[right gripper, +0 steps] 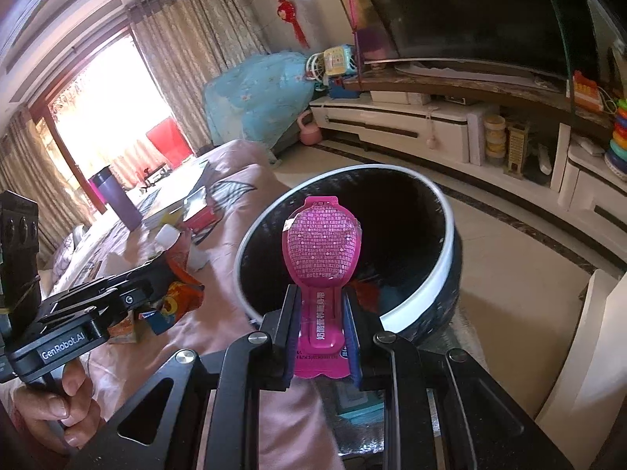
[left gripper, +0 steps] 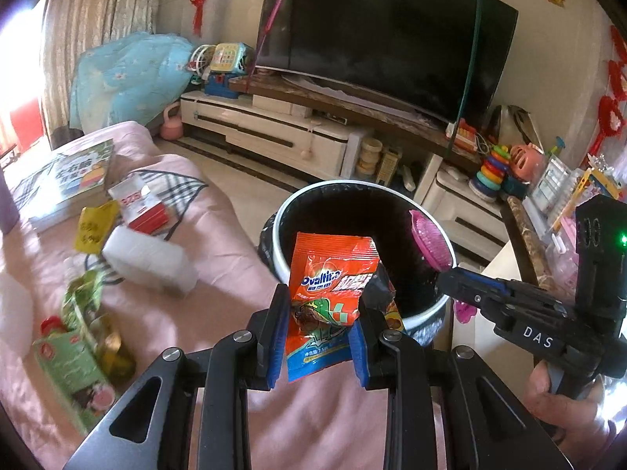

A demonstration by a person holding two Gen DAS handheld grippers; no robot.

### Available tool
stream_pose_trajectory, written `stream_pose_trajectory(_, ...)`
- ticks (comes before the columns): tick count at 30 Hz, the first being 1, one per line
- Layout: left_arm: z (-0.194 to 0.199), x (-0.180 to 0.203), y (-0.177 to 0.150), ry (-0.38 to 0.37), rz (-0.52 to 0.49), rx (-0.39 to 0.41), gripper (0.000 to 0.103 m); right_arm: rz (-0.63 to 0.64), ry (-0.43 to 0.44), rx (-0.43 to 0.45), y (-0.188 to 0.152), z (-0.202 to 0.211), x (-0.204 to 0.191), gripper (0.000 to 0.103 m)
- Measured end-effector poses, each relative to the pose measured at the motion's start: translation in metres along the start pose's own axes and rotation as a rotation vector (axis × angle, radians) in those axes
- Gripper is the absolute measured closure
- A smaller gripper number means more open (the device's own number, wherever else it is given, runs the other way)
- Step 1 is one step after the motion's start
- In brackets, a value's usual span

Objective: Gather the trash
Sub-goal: 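Carry the pink package and Ovaltine bag over the black bin, then open both grippers to drop the items into the bin and withdraw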

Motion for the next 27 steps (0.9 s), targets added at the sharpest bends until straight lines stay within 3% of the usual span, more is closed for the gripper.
stream_pose_trajectory(18, -0.069, 0.016, 0.038, 0.005, 0.005, -0.054, 0.075, -0.019, -0.005, -0.048, 0.025, -0.029, 0.033, 0.082)
stream_pose_trajectory(24, -0.075, 0.017, 0.043, 0.017, 0.007, -0.043, 0.047, -0.027, -0.019, -0.067, 0.029, -0.039, 0.041, 0.078)
stream_pose_trajectory(27, -0.073, 0.015, 0.041, 0.012, 0.021, -0.042, 0.045, -0.035, -0.021, -0.054, 0.031, -0.035, 0.044, 0.072)
Point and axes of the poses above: each gripper's, at about its wrist camera, not at the fingertips, and z roughly against the way its jaws point, x to its right, y to its top, the point moved 8 cm from there along -z, roughly the way its jaws point, and after that the axes turned 6 degrees about z, right-handed, at the moved point
